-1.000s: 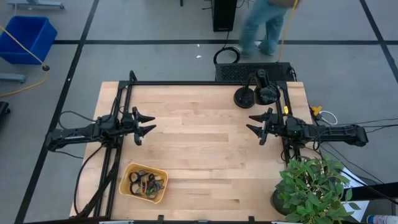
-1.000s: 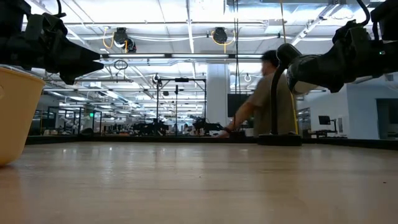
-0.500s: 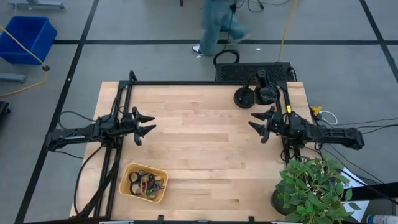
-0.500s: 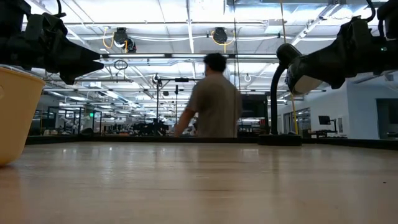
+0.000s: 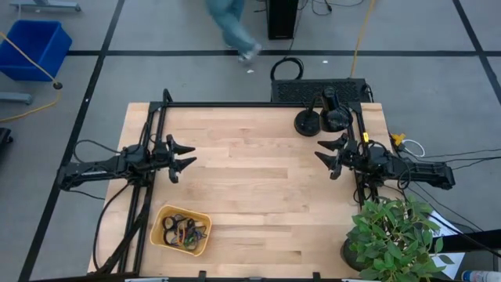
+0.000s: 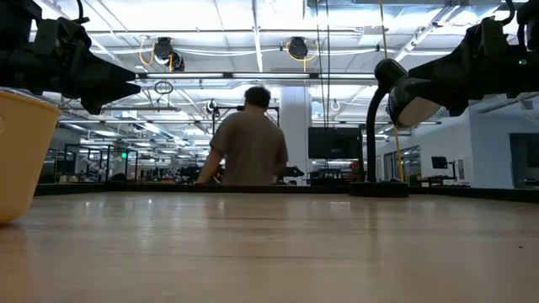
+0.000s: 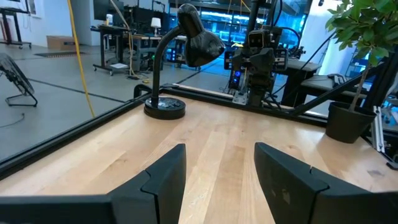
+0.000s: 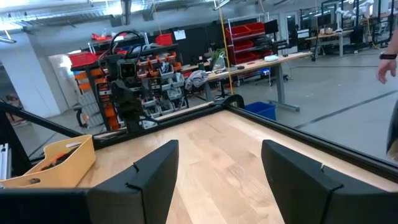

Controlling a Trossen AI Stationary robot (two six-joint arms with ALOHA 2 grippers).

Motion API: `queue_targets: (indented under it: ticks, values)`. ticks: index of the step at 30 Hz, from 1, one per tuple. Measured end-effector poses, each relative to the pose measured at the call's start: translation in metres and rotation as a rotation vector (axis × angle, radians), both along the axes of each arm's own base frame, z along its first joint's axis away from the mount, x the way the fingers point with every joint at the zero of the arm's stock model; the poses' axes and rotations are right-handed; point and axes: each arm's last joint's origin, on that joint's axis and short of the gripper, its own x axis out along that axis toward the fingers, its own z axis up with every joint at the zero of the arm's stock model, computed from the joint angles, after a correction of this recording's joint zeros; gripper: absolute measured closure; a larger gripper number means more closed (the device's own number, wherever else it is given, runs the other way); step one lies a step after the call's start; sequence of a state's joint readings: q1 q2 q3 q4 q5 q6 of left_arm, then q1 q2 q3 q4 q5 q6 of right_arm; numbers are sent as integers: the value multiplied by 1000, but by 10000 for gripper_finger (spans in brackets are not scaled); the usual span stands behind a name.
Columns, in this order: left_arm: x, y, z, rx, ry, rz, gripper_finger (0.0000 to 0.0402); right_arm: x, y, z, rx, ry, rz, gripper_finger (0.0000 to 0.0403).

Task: Pick and place rubber bands into bin
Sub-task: Return to Home Position

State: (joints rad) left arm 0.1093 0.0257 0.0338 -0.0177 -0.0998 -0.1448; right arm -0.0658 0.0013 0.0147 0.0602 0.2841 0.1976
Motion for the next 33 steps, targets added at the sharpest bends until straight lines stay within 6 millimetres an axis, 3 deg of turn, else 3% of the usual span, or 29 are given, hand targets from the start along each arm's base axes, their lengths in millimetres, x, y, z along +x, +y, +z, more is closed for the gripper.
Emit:
queue_targets:
  ticks: [33]
  values:
    - [0,0,0,-1,-1,0,206,0,0,3,-2,-29,-1,179]
